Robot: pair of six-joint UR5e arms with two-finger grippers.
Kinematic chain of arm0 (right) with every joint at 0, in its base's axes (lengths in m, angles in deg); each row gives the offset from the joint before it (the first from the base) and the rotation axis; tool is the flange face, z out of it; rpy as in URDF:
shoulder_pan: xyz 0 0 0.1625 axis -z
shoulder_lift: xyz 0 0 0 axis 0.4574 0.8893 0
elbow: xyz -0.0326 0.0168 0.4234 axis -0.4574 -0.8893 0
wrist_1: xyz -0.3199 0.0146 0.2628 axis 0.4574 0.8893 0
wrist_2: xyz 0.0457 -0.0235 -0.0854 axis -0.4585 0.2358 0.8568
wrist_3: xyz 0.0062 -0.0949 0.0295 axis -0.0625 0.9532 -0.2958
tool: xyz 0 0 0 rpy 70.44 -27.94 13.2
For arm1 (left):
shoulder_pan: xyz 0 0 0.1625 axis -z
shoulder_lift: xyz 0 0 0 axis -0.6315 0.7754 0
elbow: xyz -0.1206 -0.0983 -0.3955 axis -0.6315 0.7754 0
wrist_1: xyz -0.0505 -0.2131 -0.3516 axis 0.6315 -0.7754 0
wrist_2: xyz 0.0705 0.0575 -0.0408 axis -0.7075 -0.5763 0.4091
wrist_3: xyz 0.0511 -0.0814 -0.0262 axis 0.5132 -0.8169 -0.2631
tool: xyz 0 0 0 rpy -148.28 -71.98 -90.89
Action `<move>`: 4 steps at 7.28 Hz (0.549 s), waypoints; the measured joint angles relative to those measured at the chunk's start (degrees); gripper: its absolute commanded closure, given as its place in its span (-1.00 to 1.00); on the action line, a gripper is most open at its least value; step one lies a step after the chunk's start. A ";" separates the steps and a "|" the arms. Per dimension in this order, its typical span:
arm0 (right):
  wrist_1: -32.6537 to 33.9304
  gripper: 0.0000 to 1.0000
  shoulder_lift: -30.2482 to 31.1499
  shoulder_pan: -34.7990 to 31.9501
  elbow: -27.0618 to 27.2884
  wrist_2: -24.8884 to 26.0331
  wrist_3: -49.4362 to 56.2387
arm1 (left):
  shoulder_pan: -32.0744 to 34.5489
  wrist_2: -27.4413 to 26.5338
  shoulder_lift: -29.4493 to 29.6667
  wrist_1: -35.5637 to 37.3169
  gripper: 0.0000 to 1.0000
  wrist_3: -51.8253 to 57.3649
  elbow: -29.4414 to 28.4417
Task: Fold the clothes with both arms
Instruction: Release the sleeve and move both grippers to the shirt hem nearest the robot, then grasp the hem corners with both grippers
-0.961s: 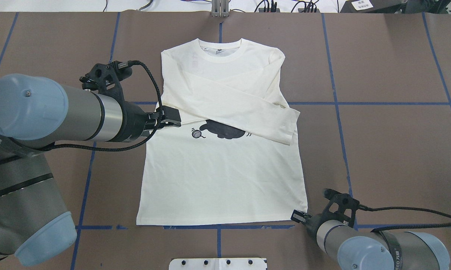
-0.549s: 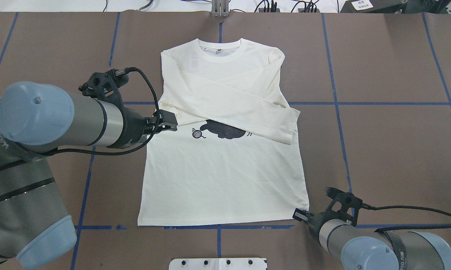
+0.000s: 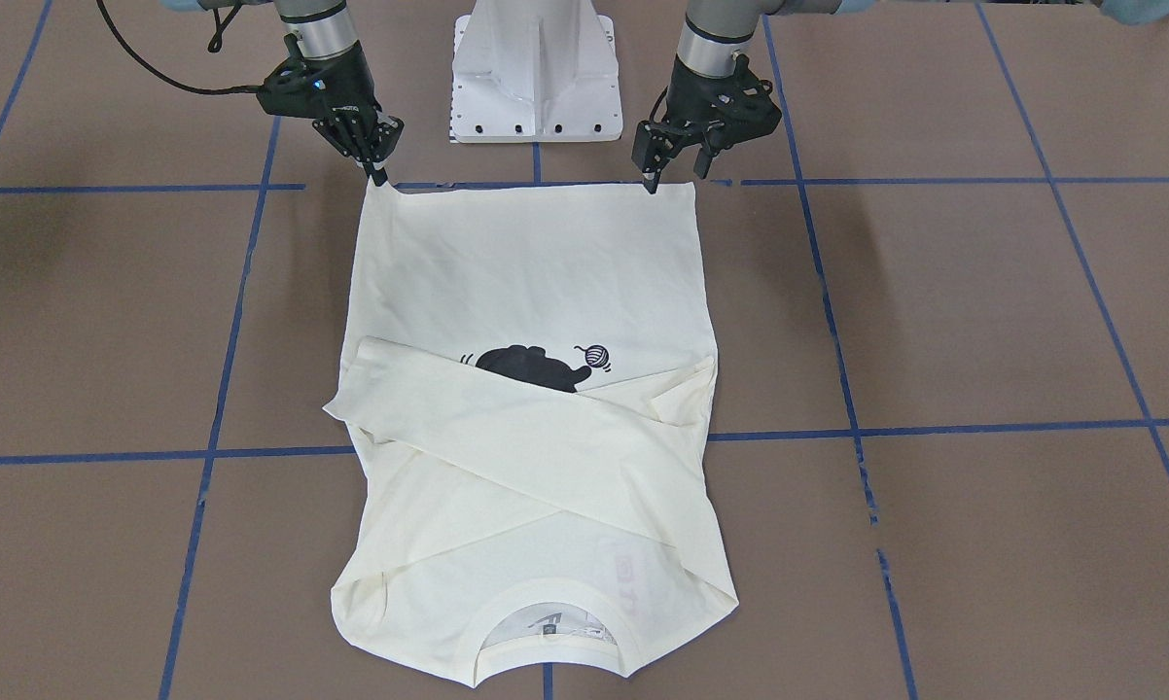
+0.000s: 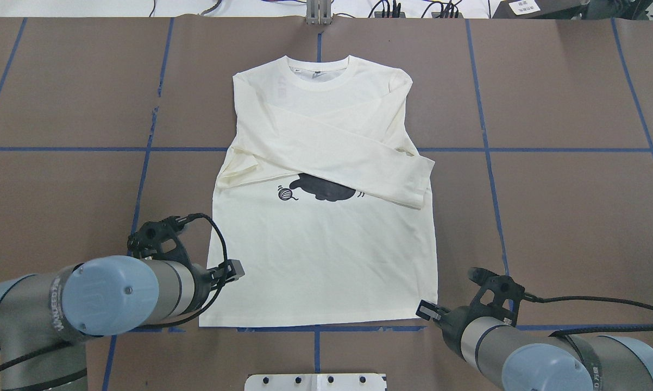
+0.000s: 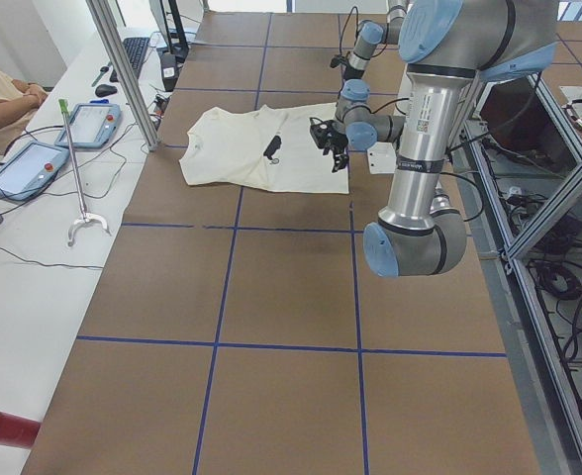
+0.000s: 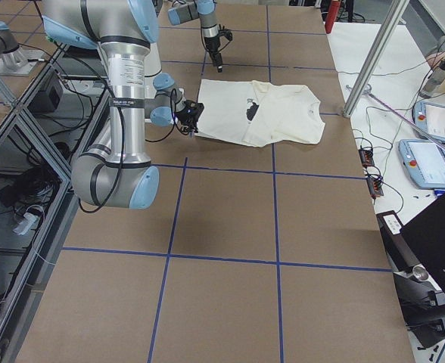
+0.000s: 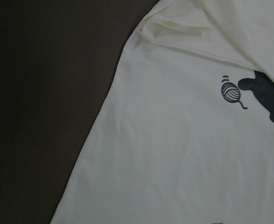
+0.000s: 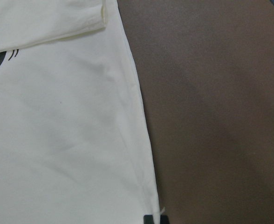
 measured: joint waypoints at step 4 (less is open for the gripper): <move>-0.01 1.00 0.01 0.00 0.08 0.23 -0.05 | -5.32 -2.03 -1.97 0.56 -0.51 -3.38 -2.81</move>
